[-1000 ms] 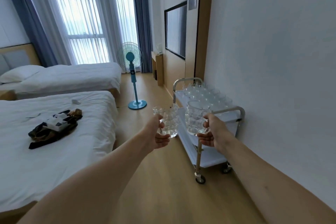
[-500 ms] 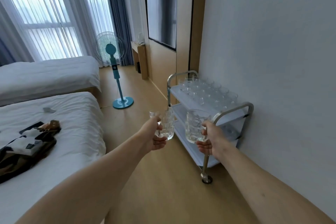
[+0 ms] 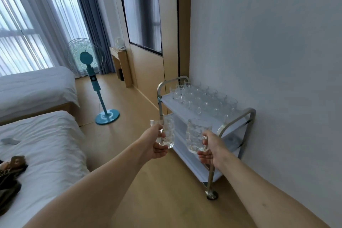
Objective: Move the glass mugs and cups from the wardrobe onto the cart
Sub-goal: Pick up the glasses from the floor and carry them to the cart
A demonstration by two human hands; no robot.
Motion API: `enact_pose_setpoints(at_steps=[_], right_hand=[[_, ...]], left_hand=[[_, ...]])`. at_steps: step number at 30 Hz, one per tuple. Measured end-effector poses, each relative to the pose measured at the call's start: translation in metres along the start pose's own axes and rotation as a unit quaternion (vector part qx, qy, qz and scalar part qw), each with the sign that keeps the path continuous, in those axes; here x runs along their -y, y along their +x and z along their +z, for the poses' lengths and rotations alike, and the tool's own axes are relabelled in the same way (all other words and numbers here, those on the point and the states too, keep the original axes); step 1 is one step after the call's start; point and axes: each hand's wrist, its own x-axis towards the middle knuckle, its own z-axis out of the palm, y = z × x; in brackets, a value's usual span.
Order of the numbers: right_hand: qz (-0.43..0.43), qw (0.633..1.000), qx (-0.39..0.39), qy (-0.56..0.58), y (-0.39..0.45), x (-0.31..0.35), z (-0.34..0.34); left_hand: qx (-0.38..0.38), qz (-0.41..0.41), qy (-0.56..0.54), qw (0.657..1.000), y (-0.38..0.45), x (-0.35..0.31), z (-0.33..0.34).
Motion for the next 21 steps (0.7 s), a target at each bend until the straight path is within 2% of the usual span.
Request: enact_pose_setpoints(at_steps=[10,21], right_hand=[[0.022,0.999,-0.029,0.029,0.123,0.049,-0.006],[0.062,0.992,-0.099,0.055,0.216,0.074,0.003]], left_hand=[[0.024,-0.008,0.037,0.999,0.112,-0.088,0.046],[0.076,-0.046,0.082,0.993,0.226,-0.124,0.086]])
